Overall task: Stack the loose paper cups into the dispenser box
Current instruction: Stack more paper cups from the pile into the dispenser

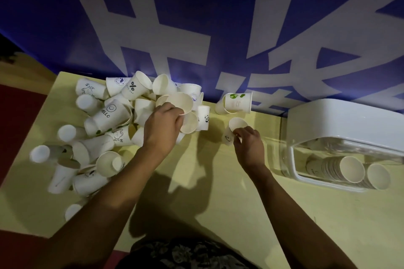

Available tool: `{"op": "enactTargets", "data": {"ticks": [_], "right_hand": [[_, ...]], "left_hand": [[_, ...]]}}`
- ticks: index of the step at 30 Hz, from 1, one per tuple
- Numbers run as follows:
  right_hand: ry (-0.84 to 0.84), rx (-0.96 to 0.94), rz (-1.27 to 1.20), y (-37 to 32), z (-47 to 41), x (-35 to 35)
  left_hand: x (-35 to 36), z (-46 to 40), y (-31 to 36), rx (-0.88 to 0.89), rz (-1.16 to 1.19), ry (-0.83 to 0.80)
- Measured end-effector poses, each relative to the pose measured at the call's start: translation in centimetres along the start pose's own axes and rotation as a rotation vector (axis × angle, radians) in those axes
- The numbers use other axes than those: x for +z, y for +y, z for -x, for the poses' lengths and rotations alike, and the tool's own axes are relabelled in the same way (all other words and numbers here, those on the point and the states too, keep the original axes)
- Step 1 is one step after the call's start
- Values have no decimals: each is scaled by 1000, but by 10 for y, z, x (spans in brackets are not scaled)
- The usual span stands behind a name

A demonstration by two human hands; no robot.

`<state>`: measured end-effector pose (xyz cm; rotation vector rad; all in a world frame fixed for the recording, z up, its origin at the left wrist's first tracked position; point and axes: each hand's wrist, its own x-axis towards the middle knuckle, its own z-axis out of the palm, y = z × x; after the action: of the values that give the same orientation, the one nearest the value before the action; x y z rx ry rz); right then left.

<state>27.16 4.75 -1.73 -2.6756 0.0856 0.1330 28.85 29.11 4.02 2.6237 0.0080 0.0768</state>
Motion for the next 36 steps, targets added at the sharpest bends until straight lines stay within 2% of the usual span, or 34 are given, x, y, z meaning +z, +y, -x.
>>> {"op": "enactTargets", "data": {"ticks": [8, 13, 27, 33, 36], "right_hand": [[130, 43, -125, 16, 49, -33], [229, 65, -194, 43, 81, -61], [427, 113, -217, 161, 139, -138], [597, 142, -179, 211, 151, -179], [607, 152, -121, 237, 150, -193]], "left_hand": [[18, 45, 46, 27, 20, 123], [35, 64, 87, 118, 191, 20], [95, 116, 216, 190, 283, -68], [113, 122, 291, 339, 333, -119], [126, 118, 328, 421, 336, -118]]}}
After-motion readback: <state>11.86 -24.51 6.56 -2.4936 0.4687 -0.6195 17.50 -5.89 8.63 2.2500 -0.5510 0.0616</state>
